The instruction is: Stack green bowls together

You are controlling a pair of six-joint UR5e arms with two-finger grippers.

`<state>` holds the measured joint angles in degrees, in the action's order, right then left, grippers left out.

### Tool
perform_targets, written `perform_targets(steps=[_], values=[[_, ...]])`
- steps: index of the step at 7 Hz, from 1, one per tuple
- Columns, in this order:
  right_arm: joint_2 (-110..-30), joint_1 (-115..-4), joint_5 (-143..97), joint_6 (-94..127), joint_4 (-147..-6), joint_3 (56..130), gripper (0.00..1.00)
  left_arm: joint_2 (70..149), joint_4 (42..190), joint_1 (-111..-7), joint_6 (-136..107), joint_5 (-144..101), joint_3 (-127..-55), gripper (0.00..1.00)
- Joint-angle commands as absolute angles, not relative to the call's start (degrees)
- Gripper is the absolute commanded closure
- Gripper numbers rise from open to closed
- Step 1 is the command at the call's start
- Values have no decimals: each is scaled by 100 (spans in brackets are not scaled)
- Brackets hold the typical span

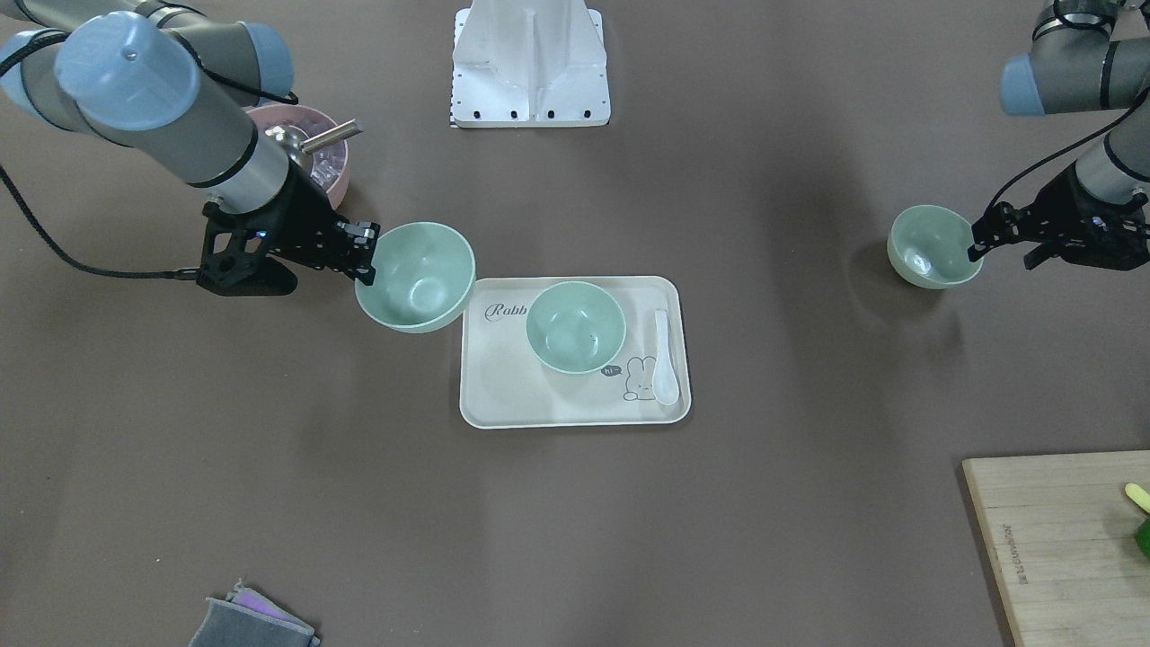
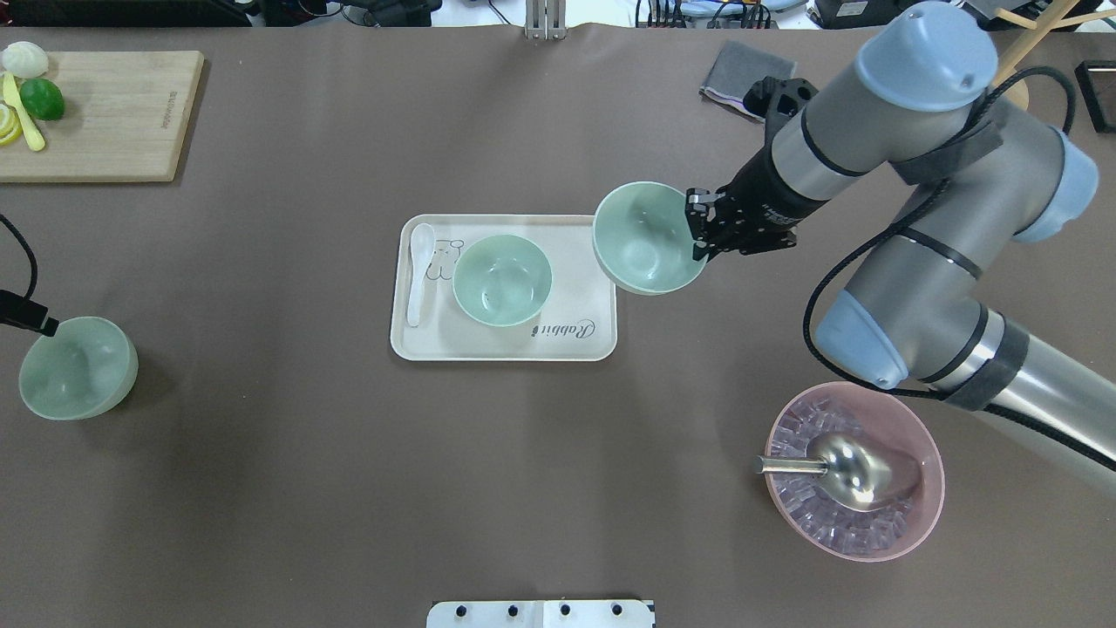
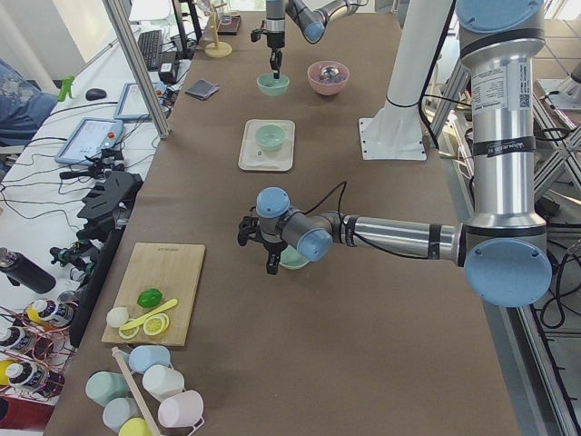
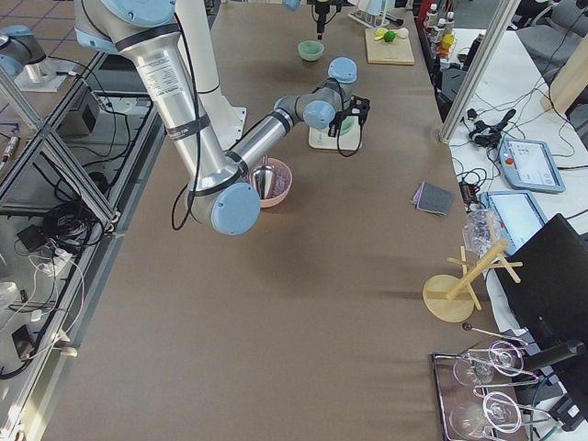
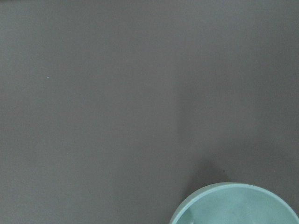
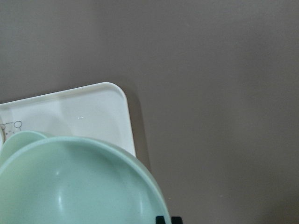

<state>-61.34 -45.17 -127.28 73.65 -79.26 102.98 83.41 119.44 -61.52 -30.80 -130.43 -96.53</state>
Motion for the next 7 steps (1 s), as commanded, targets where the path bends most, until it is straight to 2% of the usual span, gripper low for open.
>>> perform_targets(steps=[1,2,3,4,7], values=[[-5741,-4045,-12298,7864,-7928,10214,100,8350,11988,-5828,-3103,-13025,-9511,33],[-5591,-3991,-12192,8014,-7936,10152,100,8350,11997,-5792,-3129,-13025,-9527,71],[-5529,-3895,-12112,8077,-7937,10125,100,8350,11988,-5766,-3103,-13025,-9484,96],[-5372,-3754,-11990,8208,-7937,10055,100,8350,11988,-5766,-3068,-13034,-9483,100],[-4792,-3700,-11743,8340,-7858,9152,100,8429,11988,-5766,-3102,-13104,-9562,100]])
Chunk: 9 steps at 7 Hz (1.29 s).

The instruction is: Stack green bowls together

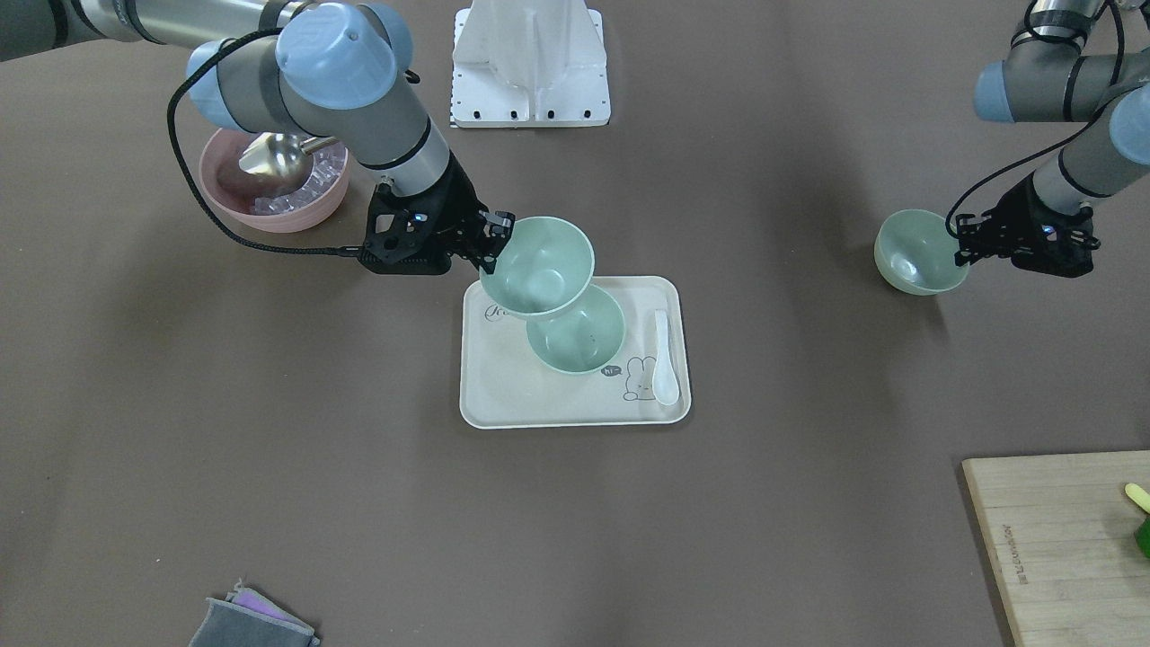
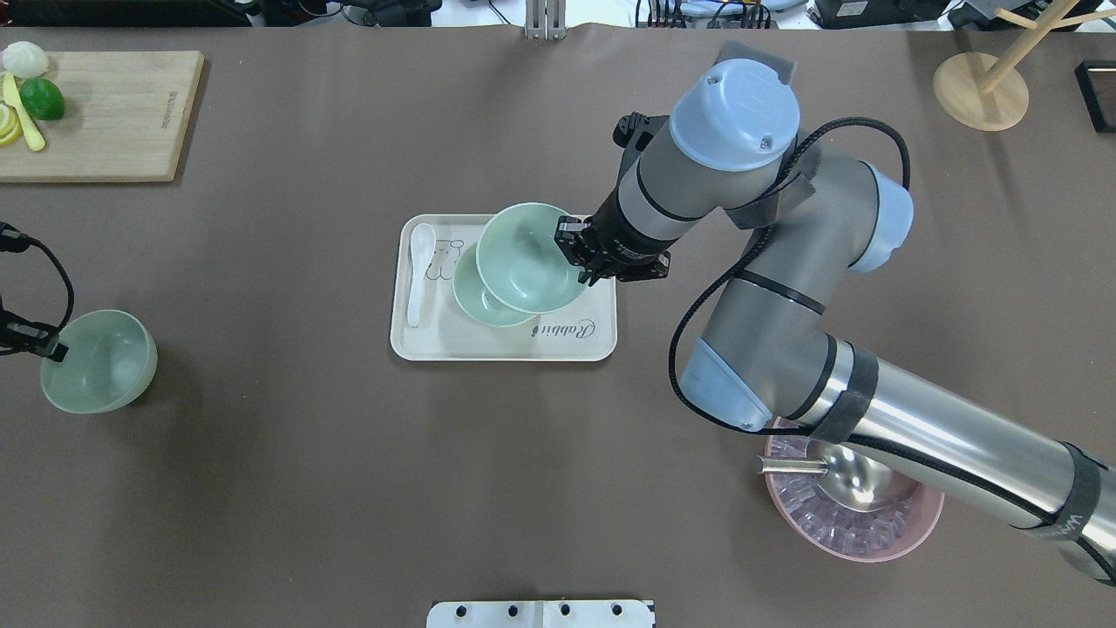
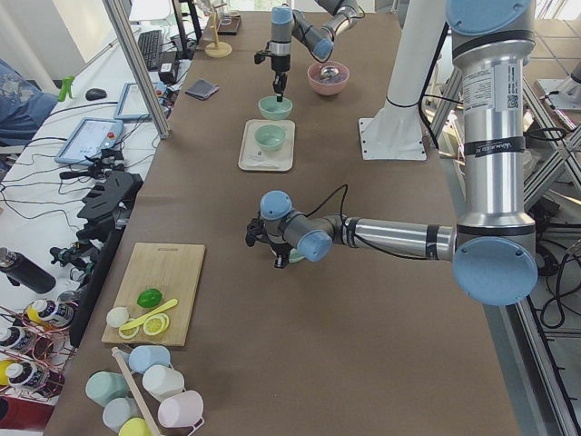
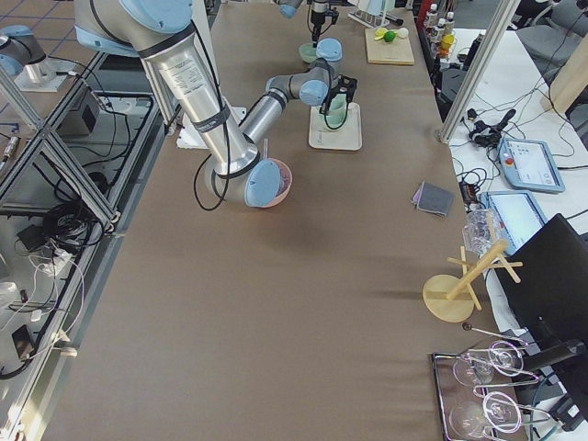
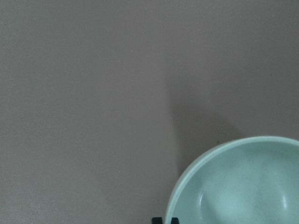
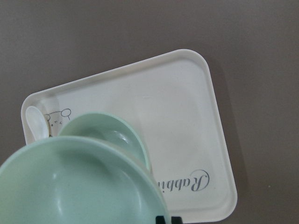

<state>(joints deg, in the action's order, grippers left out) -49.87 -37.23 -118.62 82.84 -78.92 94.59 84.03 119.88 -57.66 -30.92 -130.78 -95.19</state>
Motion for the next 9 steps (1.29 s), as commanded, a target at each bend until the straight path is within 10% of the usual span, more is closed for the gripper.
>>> perform_targets(steps=[1,4,6,9], values=[[-4712,-3700,-11725,8367,-7849,8993,100,8429,11988,-5766,-3103,-13104,-9589,100],[-4483,-3542,-11663,8692,-7324,8536,100,8586,11927,-5766,-3129,-13113,-9642,100],[-4482,-3516,-11680,9050,-7269,8525,1,9181,11874,-5766,-3940,-13489,-9624,100],[-5207,-4425,-12739,8904,-7330,9269,0,11349,10437,-5722,-5531,-13711,-9642,100]])
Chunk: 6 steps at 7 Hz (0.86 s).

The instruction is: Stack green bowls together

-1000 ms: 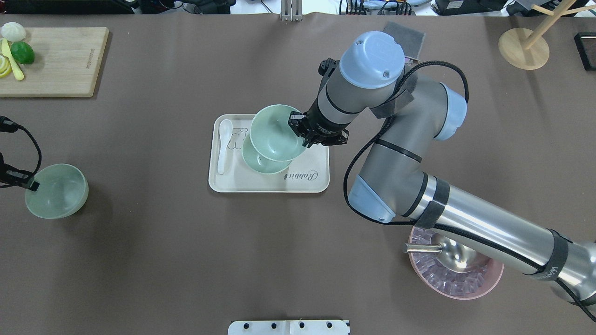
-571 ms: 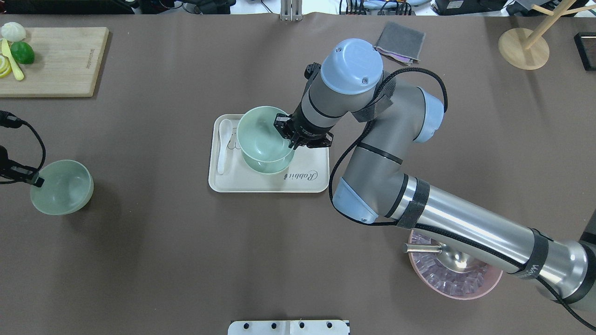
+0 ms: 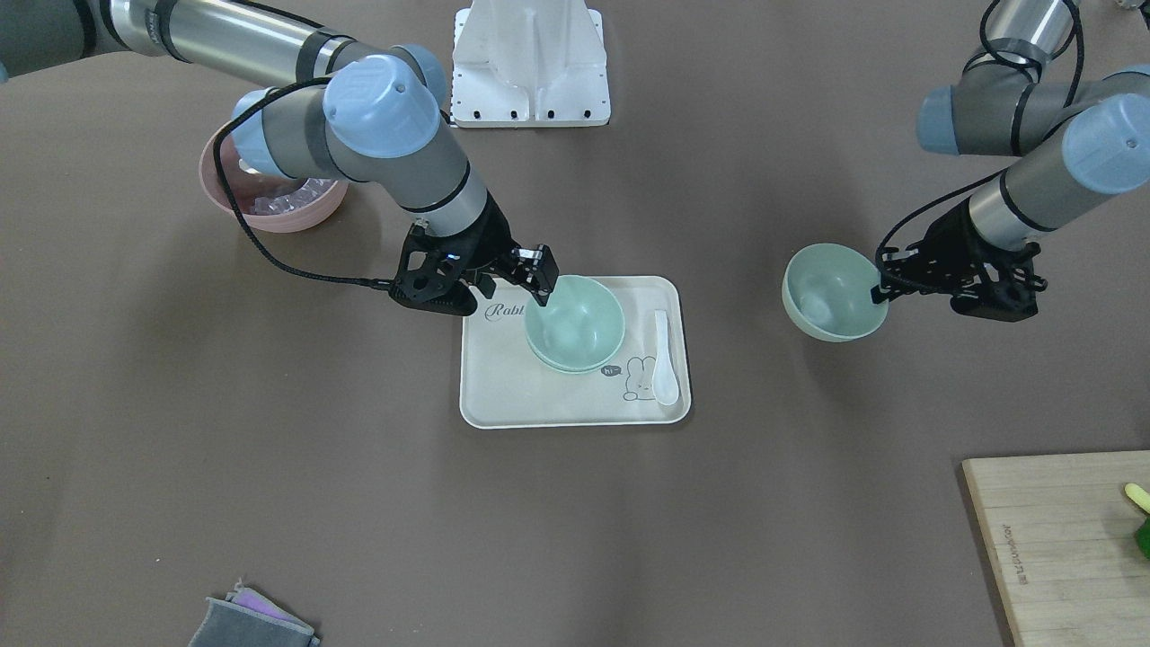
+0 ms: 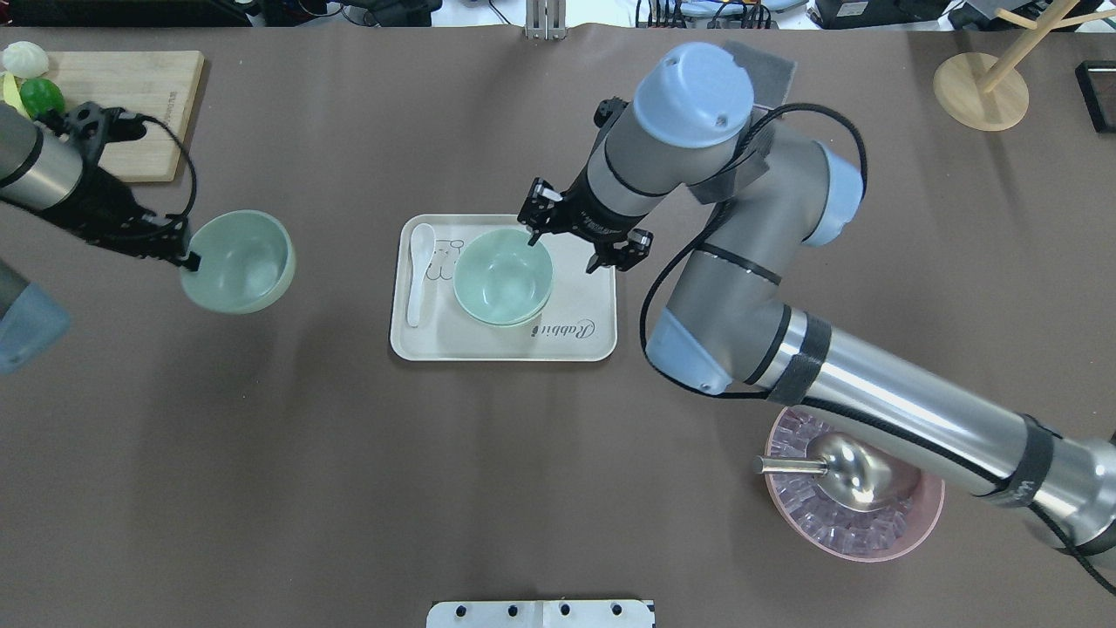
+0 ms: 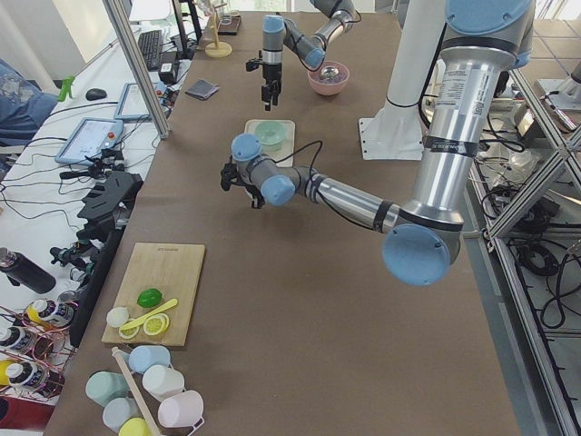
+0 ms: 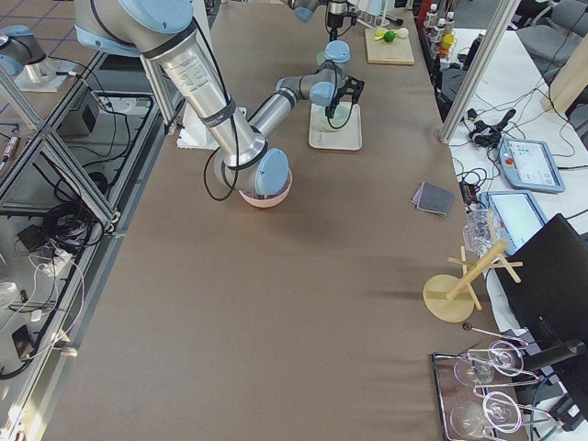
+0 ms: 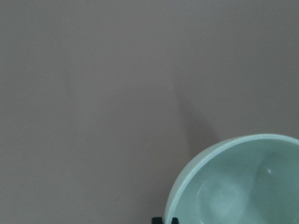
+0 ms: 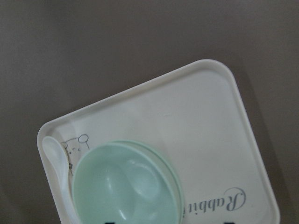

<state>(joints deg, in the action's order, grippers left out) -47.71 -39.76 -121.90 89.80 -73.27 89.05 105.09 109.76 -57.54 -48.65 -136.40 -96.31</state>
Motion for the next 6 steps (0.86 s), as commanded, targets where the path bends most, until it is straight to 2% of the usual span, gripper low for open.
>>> perform_targets(steps=[1,3,6], values=[[-5804,-4839,-13066,8381,-7339,9647,0,11782,10407,-5548,-6190,-13702,-9633,100],[-6754,-5840,-13743,6680,-7339,9747,0,12268,10415,-4715,-6915,-13162,-9606,100],[-7345,-6257,-13860,5742,-7330,9755,0,12830,10468,-4070,-7356,-12613,-9222,100]])
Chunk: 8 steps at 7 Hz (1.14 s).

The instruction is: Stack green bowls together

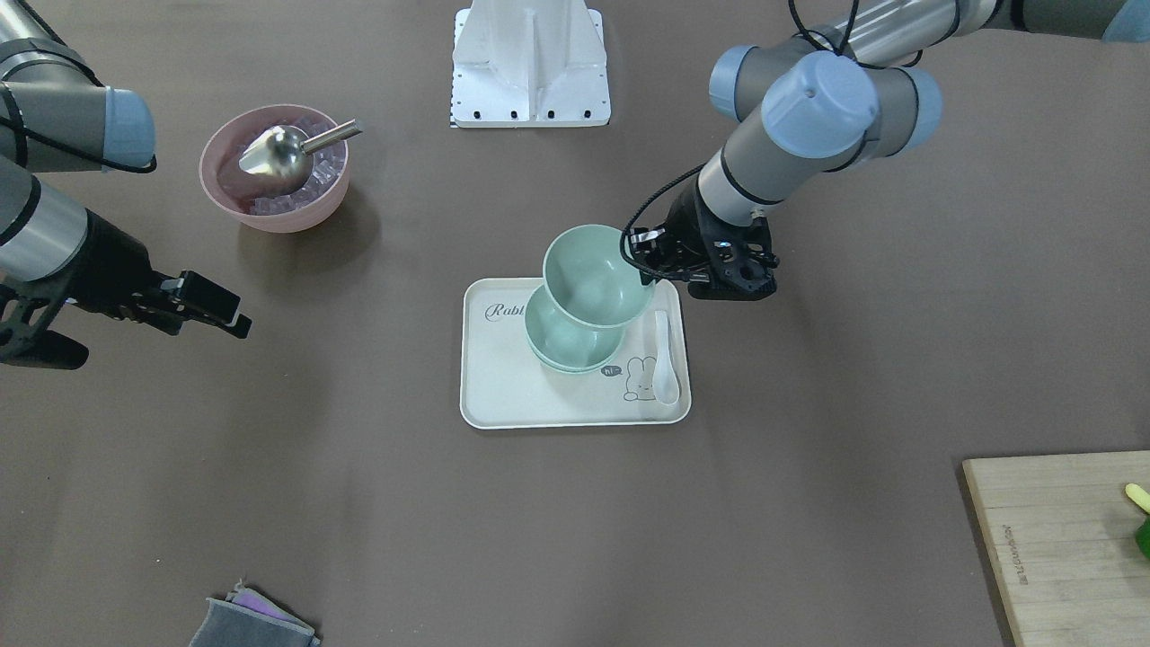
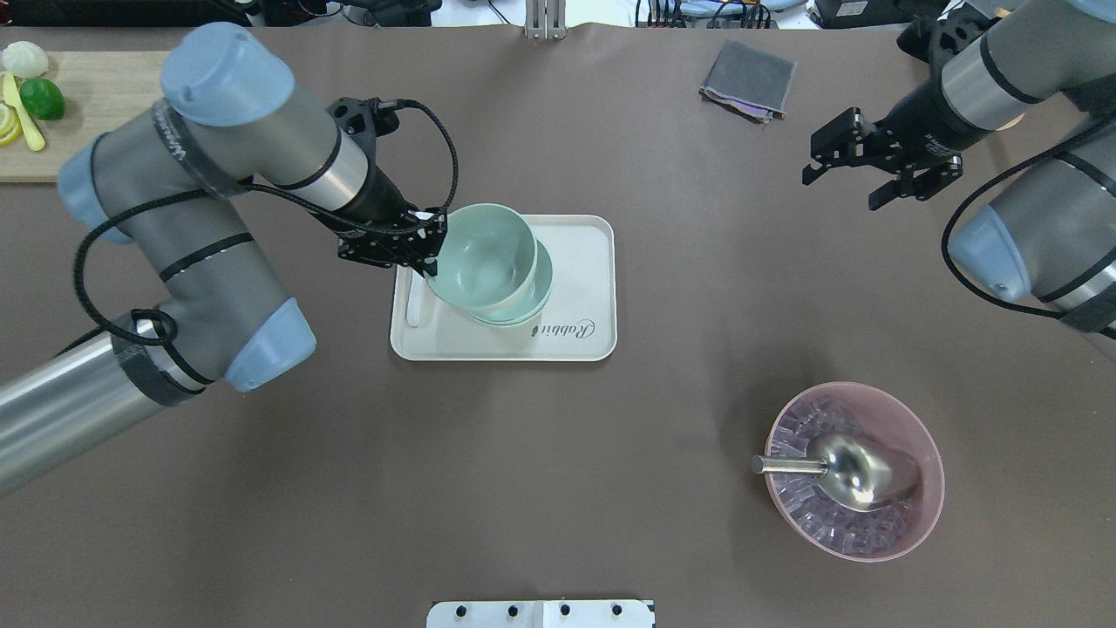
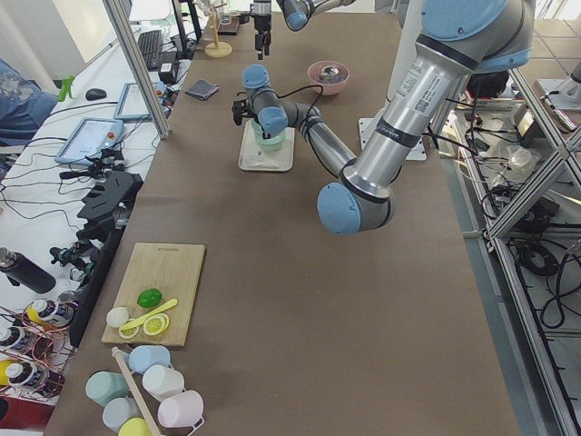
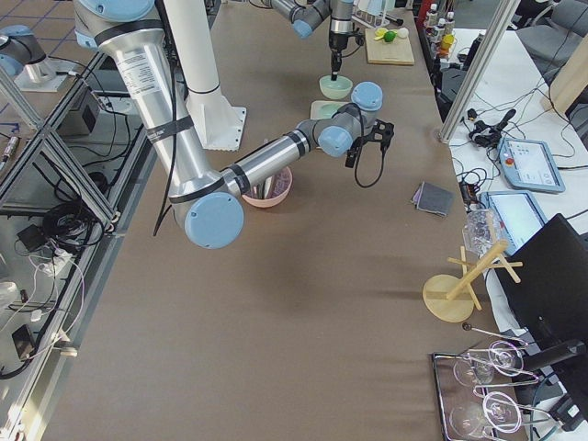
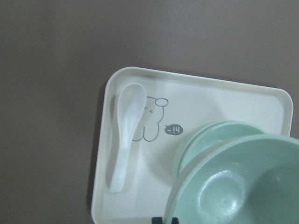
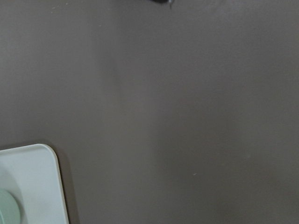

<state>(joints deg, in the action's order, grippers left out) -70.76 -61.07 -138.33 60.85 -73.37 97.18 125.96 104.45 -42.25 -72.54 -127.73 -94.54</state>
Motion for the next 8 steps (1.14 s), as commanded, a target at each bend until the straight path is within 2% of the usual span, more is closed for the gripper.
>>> perform_targets(steps=[1,3,5,6,8], values=[[-7417,-6354,-13930,5696,-7339,9799,0,12823,10720,-3939,-7391,-12351,-9168,3],[-7488,-6451,-13975,5643,-7339,9826,0,12736,10951,-4068,-7436,-12190,-9167,2],[-7593,-6608,-13975,5494,-7339,9844,0,12325,10899,-4655,-6973,-12723,-9376,2],[-7898,-6870,-13992,4884,-7339,9844,0,11861,10898,-5085,-6874,-13153,-9726,2],[-8584,-7476,-13992,3357,-7356,9765,0,10493,10863,-5876,-5011,-13447,-10552,2]])
